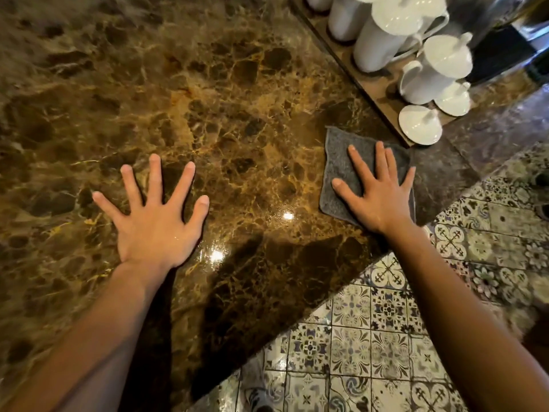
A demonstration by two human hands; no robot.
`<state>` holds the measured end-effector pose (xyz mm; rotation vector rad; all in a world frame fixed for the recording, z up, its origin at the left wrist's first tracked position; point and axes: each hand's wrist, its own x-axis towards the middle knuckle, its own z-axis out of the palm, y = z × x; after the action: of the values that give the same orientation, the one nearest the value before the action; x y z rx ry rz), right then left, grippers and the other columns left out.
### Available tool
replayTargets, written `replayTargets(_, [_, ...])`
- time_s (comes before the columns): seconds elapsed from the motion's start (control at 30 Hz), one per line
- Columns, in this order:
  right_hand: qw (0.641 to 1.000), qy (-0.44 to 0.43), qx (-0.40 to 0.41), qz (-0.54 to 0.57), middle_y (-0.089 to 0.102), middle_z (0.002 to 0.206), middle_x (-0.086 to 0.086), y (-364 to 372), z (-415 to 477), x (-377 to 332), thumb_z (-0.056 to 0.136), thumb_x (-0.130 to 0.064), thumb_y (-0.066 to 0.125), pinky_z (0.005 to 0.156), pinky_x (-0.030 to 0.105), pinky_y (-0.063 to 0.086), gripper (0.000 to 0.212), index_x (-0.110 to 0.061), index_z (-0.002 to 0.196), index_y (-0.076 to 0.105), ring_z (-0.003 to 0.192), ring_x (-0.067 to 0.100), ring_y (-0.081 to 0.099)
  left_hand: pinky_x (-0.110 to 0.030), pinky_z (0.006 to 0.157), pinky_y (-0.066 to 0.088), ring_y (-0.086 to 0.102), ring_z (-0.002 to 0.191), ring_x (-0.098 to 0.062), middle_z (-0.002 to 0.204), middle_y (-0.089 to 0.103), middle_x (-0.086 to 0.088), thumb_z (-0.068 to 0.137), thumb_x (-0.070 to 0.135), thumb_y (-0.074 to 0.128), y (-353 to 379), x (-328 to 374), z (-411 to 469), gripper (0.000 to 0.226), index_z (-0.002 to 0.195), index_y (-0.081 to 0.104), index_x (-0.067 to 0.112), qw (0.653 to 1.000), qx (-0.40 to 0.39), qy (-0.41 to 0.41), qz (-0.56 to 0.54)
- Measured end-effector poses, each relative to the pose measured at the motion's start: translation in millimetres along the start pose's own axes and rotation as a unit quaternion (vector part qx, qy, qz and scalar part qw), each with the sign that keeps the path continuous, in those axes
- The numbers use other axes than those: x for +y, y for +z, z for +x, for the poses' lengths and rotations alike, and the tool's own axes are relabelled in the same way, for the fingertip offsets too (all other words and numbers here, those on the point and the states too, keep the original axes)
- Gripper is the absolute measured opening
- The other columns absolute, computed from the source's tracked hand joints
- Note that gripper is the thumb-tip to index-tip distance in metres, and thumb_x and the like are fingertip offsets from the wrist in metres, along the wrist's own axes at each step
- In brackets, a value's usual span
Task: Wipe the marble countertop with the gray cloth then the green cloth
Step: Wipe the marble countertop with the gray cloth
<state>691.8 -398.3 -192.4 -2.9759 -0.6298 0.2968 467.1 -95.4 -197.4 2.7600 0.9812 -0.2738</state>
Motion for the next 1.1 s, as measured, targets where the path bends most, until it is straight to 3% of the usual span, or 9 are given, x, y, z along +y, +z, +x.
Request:
replayTargets(0.23, [0.997, 0.069, 0.015, 0.011, -0.006, 0.172, 0.004, 13.5, -54.6, 11.3, 0.089, -0.087, 0.019, 0.122, 0.063, -0.010, 0.076, -0.057, 0.157, 0.003, 0.158, 0.024, -0.009, -0.074, 0.112, -0.014, -0.020, 0.153, -0.034, 0.168, -0.019, 0.007, 0.088, 0.082, 0.002, -4.1, -0.2, -0.4, 0.064, 0.149, -0.010, 0.063, 1.000, -0.022, -0.006, 0.006])
replayTargets(0.43, [0.996, 0.079, 0.035, 0.024, -0.003, 0.172, 0.008, 16.1, -61.6, 6.3, 0.091, -0.083, 0.021, 0.122, 0.063, -0.007, 0.075, -0.052, 0.159, 0.008, 0.158, 0.026, -0.006, -0.070, 0.115, -0.012, -0.021, 0.153, -0.032, 0.167, -0.024, 0.010, 0.086, 0.084, 0.008, -22.3, 2.2, 1.2, 0.068, 0.149, -0.010, 0.063, 0.994, -0.111, -0.023, 0.004])
replayTargets(0.63, [0.988, 0.115, 0.073, 0.073, 0.000, 0.172, 0.012, 33.4, -95.8, -21.6, 0.096, -0.072, 0.026, 0.120, 0.065, -0.006, 0.072, -0.043, 0.161, 0.017, 0.157, 0.030, -0.004, -0.065, 0.119, 0.009, 0.005, 0.155, -0.034, 0.171, 0.005, -0.003, 0.097, 0.068, 0.028, -27.1, 7.8, -41.6, 0.068, 0.158, 0.008, 0.045, 0.996, -0.073, 0.032, -0.026])
replayTargets(0.83, [0.977, 0.137, 0.100, 0.128, 0.013, 0.168, 0.025, 51.5, -131.0, -69.6, 0.100, -0.059, 0.034, 0.117, 0.070, 0.017, 0.069, -0.026, 0.160, 0.031, 0.155, 0.044, 0.009, -0.056, 0.122, 0.018, 0.012, 0.154, -0.034, 0.169, 0.015, -0.007, 0.099, 0.055, 0.044, -29.5, -6.0, -104.0, 0.066, 0.159, 0.023, 0.035, 0.997, -0.048, 0.048, -0.049])
replayTargets(1.0, [0.979, 0.113, 0.086, 0.148, 0.008, 0.168, 0.025, 68.3, -176.2, -123.2, 0.101, -0.058, 0.033, 0.117, 0.071, 0.016, 0.073, -0.019, 0.162, 0.026, 0.155, 0.045, 0.005, -0.047, 0.116, 0.035, 0.042, 0.142, -0.029, 0.154, 0.047, -0.008, 0.099, 0.042, 0.055, -36.0, -31.7, -157.1, 0.050, 0.143, 0.055, 0.018, 0.993, -0.018, 0.022, -0.112])
replayTargets(1.1, [0.978, 0.105, 0.068, 0.169, 0.006, 0.168, 0.026, 78.7, -207.6, -157.9, 0.101, -0.056, 0.035, 0.116, 0.070, 0.020, 0.073, -0.017, 0.162, 0.025, 0.155, 0.046, 0.004, -0.041, 0.107, 0.043, 0.050, 0.133, -0.026, 0.143, 0.056, -0.005, 0.101, 0.037, 0.055, -34.9, -53.2, -189.0, 0.042, 0.135, 0.062, 0.014, 0.987, -0.022, -0.001, -0.160])
